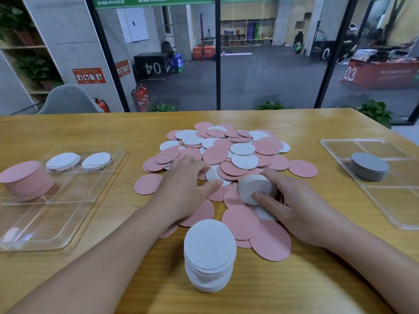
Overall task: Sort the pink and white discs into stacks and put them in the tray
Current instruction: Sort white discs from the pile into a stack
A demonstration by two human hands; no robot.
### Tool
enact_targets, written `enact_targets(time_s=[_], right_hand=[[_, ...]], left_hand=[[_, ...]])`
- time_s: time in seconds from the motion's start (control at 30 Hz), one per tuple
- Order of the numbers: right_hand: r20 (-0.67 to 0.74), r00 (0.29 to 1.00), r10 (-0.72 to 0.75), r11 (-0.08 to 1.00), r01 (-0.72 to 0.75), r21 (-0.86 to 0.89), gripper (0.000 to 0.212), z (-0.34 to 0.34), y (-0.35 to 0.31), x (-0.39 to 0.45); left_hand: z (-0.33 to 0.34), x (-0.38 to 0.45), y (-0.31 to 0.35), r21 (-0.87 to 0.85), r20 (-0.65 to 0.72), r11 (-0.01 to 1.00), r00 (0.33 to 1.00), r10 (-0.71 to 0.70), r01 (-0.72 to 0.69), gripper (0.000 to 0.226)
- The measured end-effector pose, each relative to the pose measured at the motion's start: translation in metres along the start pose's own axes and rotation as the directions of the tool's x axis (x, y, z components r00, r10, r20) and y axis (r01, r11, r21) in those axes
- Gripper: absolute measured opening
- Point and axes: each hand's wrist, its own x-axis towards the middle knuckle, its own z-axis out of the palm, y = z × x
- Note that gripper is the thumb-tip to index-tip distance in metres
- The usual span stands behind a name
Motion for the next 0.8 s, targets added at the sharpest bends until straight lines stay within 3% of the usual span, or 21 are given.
enact_targets(time_s=[0.13,0.33,0.53,0.7,0.8], right_hand=[[0.000,1.000,-0.002,1.000,0.002,0.003,0.018,0.000,-0.001,0.000],[0.001,1.000,0.006,1.000,-0.006,0.009,0.019,0.000,-0.001,0.000],[0.000,1.000,0.019,1.000,-0.019,0.001,0.015,0.000,-0.001,0.000],[0.003,1.000,0.013,1.000,-0.013,0.017,0.016,-0.001,-0.002,0.000],[0.006,1.000,0.020,1.000,-0.020,0.009,0.012,-0.002,-0.001,0.000]], left_hand=[[0.006,0.001,0.013,0.184,0.045,0.983,0.999,-0.030,0.022,0.066],[0.004,0.006,0.020,0.113,0.010,0.992,0.998,-0.063,0.061,0.065],[-0.008,0.004,0.005,-0.239,-0.021,0.961,0.989,-0.145,0.136,0.044],[-0.026,0.002,-0.008,-0.435,-0.057,0.890,0.982,-0.178,0.136,0.001],[-0.030,0.001,-0.004,-0.618,-0.045,0.779,0.984,-0.171,0.107,0.013]])
